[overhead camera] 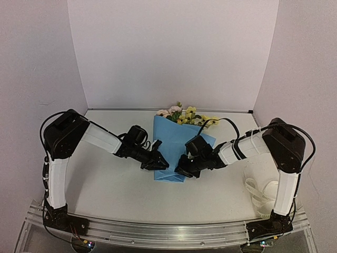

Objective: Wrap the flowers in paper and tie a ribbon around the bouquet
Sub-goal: Press the fold line of the folded wrapping paper, then press the fold line on the folded wrapping paper.

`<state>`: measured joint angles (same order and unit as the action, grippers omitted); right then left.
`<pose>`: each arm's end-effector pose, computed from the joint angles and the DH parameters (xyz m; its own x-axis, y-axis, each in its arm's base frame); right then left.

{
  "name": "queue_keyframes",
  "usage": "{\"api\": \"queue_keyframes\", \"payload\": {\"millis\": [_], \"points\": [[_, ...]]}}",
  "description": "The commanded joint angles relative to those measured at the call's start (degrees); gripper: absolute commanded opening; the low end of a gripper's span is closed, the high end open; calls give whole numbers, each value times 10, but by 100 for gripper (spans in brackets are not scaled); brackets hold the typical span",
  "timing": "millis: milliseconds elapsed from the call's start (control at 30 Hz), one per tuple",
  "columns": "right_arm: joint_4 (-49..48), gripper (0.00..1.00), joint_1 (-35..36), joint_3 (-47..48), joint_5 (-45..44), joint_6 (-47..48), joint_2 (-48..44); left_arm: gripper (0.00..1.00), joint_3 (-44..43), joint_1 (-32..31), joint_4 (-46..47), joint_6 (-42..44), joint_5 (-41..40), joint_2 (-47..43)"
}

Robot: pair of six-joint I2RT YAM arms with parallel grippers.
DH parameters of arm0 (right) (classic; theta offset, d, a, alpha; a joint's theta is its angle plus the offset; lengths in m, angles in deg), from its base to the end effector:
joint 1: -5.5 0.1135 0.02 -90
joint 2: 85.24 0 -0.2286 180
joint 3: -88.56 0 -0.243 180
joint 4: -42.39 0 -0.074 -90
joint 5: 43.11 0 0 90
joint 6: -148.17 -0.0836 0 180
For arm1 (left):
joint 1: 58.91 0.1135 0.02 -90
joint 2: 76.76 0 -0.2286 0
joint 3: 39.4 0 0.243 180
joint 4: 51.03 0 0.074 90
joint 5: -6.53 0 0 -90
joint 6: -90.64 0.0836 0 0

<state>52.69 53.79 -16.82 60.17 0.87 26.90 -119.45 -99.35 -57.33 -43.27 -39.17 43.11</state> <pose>0.2539 0.3138 0.0621 -0.9641 0.1492 -0.2195 -0.0330 0.7532 0.6570 0.2766 -0.3125 0.0597 -0.9727 0.1768 -0.1502 0.2194 0.4904 -0.8434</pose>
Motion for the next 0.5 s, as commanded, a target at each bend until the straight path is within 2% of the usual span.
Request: {"api": "queue_keyframes", "payload": {"millis": [0, 133, 467], "points": [[12, 17, 0, -16, -8, -11, 19, 22, 39, -3, -8, 22, 55, -39], [12, 17, 0, -16, -7, -14, 22, 20, 57, -12, -4, 22, 75, -37], [33, 17, 0, -9, -17, 5, 2, 16, 86, -3, -1, -19, 18, -4]]}}
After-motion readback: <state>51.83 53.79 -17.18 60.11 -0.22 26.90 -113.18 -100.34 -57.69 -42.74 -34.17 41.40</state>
